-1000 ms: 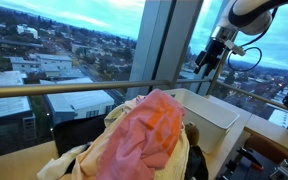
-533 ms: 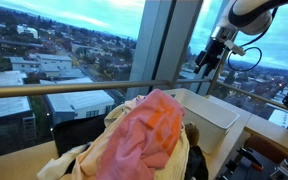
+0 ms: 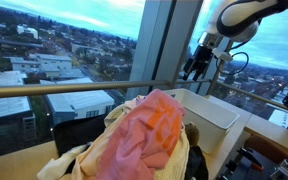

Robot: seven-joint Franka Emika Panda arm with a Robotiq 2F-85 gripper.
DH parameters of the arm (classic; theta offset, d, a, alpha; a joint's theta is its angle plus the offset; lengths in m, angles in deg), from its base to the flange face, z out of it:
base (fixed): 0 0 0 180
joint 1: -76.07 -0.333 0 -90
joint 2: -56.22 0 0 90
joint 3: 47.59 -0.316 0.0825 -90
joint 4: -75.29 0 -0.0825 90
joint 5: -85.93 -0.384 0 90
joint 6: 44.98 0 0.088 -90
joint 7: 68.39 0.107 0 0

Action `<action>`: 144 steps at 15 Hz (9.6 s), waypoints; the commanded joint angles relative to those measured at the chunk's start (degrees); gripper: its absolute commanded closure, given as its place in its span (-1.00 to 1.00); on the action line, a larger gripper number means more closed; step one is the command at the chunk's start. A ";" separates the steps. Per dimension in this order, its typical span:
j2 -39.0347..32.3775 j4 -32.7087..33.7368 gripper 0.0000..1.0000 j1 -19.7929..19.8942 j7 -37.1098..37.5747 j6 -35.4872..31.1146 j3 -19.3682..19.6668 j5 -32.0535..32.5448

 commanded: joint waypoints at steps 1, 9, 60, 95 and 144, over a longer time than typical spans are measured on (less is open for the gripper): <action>-2.41 1.51 -1.00 -6.63 7.25 -2.27 -1.87 4.75; -10.68 8.04 -1.00 -21.41 23.16 -2.70 -4.29 11.53; 3.08 -6.99 0.99 -16.55 27.86 -7.64 0.83 10.98; 9.12 14.66 0.99 5.26 14.97 2.26 4.72 7.42; -7.30 3.48 -1.00 -10.65 17.84 -3.24 0.41 4.83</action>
